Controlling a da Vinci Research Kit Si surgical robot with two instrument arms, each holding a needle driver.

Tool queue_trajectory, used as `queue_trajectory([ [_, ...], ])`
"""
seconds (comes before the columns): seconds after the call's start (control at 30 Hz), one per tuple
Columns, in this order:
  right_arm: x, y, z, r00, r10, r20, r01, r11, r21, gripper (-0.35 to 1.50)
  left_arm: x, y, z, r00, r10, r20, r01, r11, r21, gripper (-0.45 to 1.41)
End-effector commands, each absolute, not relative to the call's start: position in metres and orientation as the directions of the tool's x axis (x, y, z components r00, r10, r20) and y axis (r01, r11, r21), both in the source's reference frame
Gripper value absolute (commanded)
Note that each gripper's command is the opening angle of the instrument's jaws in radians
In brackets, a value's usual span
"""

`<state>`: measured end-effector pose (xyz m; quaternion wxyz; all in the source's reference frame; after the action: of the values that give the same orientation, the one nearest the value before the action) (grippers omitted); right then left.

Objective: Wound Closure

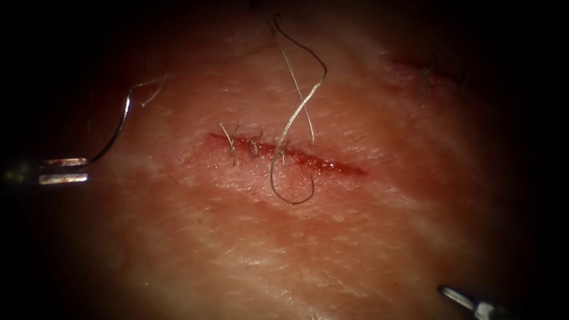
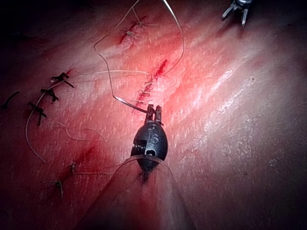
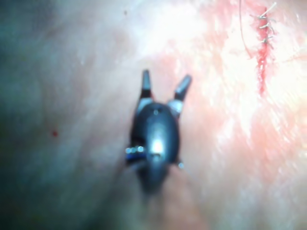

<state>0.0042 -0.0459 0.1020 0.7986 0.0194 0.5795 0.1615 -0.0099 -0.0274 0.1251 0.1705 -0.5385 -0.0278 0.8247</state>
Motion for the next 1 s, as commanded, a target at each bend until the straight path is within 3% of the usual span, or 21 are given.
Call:
queue_trajectory([
  [0.03,0.0071,-0.044,0.105,0.293,0.261,-0.92,-0.259,0.948,0.186,1.25,-0.0106,-0.028,0.126,-0.355,0.316,-0.88,-0.251,-0.939,-0.236,-0.45],
  [0.4,0.0151,-0.039,0.112,0.341,0.167,-0.925,-0.291,0.955,0.066,1.16,-0.0114,-0.028,0.126,-0.333,0.317,-0.888,-0.244,-0.939,-0.244,-0.45],
  [1.0,0.0208,-0.037,0.117,0.355,0.11,-0.928,-0.272,0.962,0.01,1.08,-0.0127,-0.029,0.125,-0.314,0.313,-0.896,-0.22,-0.942,-0.252,-0.45],
])
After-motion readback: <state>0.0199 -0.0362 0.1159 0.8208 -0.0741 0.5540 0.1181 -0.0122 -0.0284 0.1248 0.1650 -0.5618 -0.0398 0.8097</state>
